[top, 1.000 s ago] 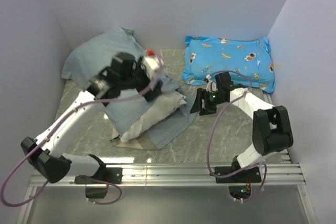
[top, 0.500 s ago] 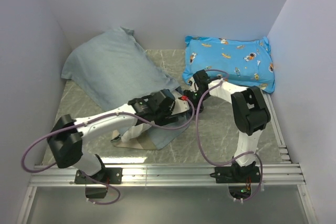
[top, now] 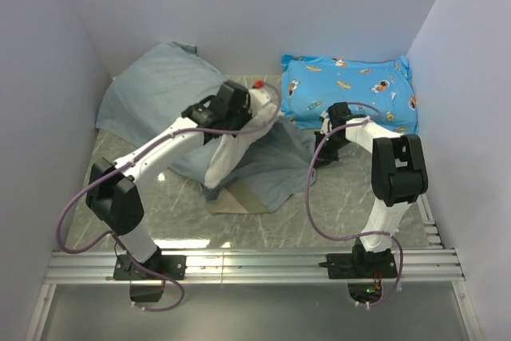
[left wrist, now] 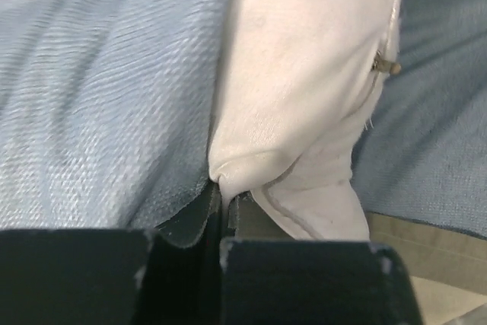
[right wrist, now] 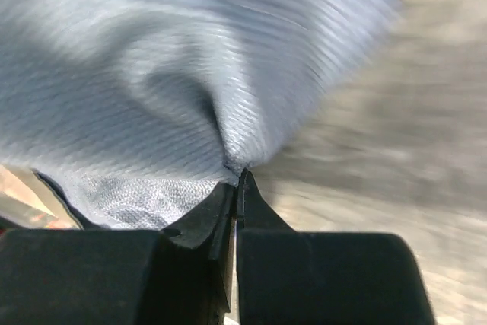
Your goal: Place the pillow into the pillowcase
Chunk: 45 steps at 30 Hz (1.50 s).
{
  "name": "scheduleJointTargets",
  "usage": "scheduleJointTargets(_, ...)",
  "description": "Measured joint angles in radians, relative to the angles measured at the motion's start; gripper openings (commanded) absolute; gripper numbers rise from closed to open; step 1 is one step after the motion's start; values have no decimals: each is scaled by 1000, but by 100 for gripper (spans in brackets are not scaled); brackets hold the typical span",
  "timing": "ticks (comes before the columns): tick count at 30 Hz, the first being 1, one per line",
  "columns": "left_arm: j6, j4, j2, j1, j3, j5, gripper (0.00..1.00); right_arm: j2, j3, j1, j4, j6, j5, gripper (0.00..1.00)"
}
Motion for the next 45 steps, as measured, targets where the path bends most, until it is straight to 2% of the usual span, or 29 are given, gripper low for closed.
scheduleJointTargets(4, -39, -49, 4, 46, 103, 85, 0, -49, -2, -14, -10, -77, 15, 0)
scheduleJointTargets(8, -73, -137, 41, 98, 192, 272, 0, -108, -21, -5, -28, -151, -21, 0)
scheduleJointTargets(10, -90, -173, 67, 125, 233, 369, 0, -150, -35, -5, -30, -162, -44, 16)
scheduleJointTargets(11, -96, -188, 78, 137, 253, 411, 0, -175, -42, -5, -29, -155, -52, 26)
scheduleJointTargets(12, -101, -204, 89, 145, 275, 450, 0, -201, -45, -5, -29, -145, -59, 40)
scheduleJointTargets(15, -125, -246, 120, 156, 347, 540, 0, -323, -60, -17, -23, -79, -90, 67)
scheduleJointTargets(16, -134, -256, 138, 158, 381, 567, 0, -375, -68, -23, -11, -46, -99, 71)
scheduleJointTargets(18, -149, -278, 173, 159, 447, 605, 0, -477, -77, -28, 30, 26, -119, 70)
scheduleJointTargets(20, -170, -278, 204, 164, 492, 642, 0, -539, -78, -31, 79, 98, -140, 66)
scheduleJointTargets(23, -209, -272, 244, 179, 524, 712, 0, -545, -77, -13, 164, 221, -176, 58)
scheduleJointTargets(28, -313, -226, 274, 225, 525, 826, 0, -348, -109, 92, 323, 419, -180, 61)
scheduleJointTargets(34, -456, -133, 298, 284, 534, 942, 0, -169, -157, 247, 481, 652, -81, 62)
scheduleJointTargets(41, -537, -49, 299, 299, 533, 983, 0, -27, 67, 386, 516, 724, 139, 66)
scheduleJointTargets(45, -566, -2, 299, 311, 529, 985, 0, 72, 203, 409, 451, 739, 228, 68)
